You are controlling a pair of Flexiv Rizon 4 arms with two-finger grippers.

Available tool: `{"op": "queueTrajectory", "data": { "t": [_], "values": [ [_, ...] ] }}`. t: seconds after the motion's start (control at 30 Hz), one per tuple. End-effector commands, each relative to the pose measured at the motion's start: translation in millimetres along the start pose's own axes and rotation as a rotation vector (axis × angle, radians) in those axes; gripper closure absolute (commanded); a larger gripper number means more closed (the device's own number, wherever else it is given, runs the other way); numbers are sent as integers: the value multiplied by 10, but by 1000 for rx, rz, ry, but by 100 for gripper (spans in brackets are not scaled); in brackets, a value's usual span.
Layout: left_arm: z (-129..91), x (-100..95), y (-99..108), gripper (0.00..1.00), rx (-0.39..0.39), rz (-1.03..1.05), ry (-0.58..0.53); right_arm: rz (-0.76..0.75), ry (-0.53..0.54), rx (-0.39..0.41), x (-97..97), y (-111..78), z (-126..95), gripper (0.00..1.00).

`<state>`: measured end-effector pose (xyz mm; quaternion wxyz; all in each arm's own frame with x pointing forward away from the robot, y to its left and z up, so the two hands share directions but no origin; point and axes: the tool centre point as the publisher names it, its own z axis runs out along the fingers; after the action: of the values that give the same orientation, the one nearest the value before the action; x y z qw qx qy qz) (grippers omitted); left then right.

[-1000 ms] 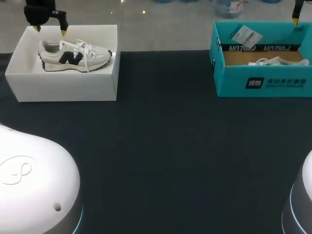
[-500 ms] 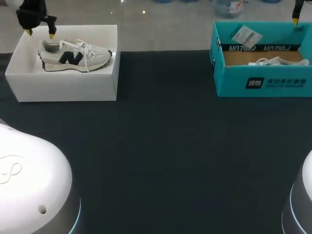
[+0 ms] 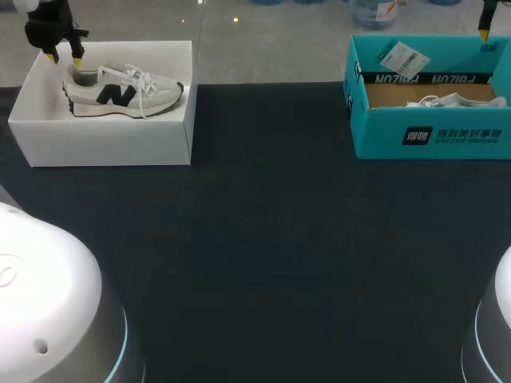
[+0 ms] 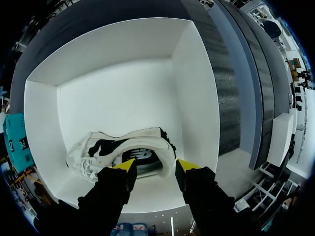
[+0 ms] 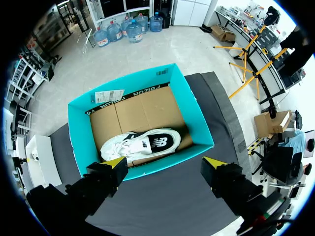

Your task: Take the shoe out of the shoebox, open the shoe tongue, remove and reinsert the insole, then place the shoe into the shoebox

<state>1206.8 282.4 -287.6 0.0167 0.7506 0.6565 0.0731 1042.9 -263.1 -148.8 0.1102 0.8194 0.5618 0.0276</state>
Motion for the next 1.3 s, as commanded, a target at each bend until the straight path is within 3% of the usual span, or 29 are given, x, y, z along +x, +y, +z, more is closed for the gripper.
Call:
{"op": "queueTrajectory", "data": {
  "t": [0.03, 0.13, 0.73, 1.3],
  "values": [
    [70, 44, 114, 51, 25, 3, -8, 1, 2, -2, -3, -10, 1, 0],
    [100, 67, 128, 56, 40, -1, -18, 1, 2, -2, -3, -10, 1, 0],
    [443, 203, 228, 60, 73, -25, -45, 1, 2, -2, -3, -10, 1, 0],
    [728, 263, 352, 57, 121, -58, -78, 1, 2, -2, -3, -10, 1, 0]
  ]
}}
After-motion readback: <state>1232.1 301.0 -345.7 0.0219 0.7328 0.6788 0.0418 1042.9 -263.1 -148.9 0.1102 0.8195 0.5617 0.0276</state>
